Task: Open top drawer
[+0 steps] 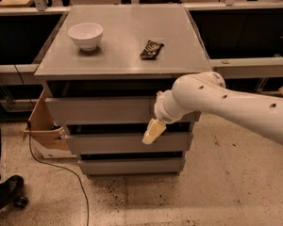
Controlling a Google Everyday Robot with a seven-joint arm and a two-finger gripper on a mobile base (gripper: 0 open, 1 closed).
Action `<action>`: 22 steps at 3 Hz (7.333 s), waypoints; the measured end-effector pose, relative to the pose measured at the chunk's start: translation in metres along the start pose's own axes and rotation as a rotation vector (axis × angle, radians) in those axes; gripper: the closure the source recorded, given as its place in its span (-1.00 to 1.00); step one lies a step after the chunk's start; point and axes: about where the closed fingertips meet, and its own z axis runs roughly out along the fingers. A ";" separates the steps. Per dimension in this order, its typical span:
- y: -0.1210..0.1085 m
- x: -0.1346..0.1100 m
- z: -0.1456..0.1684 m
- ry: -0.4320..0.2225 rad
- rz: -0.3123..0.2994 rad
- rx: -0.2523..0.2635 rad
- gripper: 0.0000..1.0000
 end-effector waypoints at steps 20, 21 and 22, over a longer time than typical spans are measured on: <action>0.108 0.005 -0.050 0.003 -0.055 -0.487 -1.00; 0.116 0.017 -0.035 0.011 -0.031 -0.503 -1.00; 0.128 0.019 -0.039 0.013 -0.027 -0.536 -0.49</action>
Offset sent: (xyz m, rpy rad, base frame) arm 0.0644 0.0147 0.0008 -0.0065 -0.1086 0.0484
